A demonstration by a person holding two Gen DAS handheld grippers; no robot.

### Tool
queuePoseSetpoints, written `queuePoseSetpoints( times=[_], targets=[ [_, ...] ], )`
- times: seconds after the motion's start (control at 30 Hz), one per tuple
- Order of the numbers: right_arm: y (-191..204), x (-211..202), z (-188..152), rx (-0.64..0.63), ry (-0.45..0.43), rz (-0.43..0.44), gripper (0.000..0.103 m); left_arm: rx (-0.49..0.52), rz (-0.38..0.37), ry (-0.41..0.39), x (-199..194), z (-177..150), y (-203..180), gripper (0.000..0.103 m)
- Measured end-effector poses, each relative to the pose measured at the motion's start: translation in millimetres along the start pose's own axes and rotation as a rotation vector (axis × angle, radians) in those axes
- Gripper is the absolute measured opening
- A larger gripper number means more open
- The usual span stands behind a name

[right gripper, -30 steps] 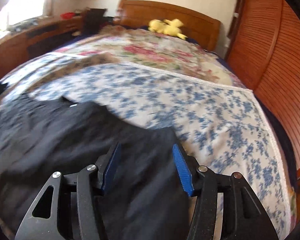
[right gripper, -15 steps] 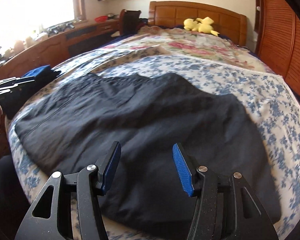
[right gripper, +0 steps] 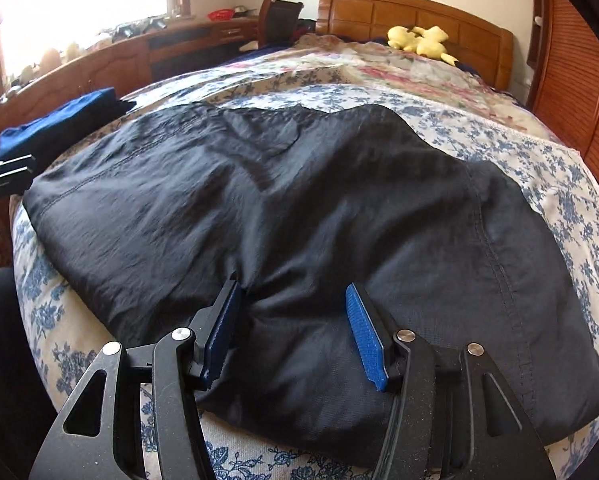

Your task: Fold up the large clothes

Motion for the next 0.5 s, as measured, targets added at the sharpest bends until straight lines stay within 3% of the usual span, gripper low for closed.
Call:
queuePoseSetpoints(
  times=[0.5],
  targets=[
    [4, -2, -2, -0.034, -0.003, -0.038, 0.056, -0.054, 0.111, 0.055, 19, -32, 45, 0.034]
  ],
)
Point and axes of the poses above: each gripper's, at about its wrist camera, not at the fingertips, and x roughly the way its jaws point, y to its left, z to its top, the point moved 7 cm from there along x, roughly the way its jaws point, and after that the axes turned 9 degrees about z, right-handed, at the moved point
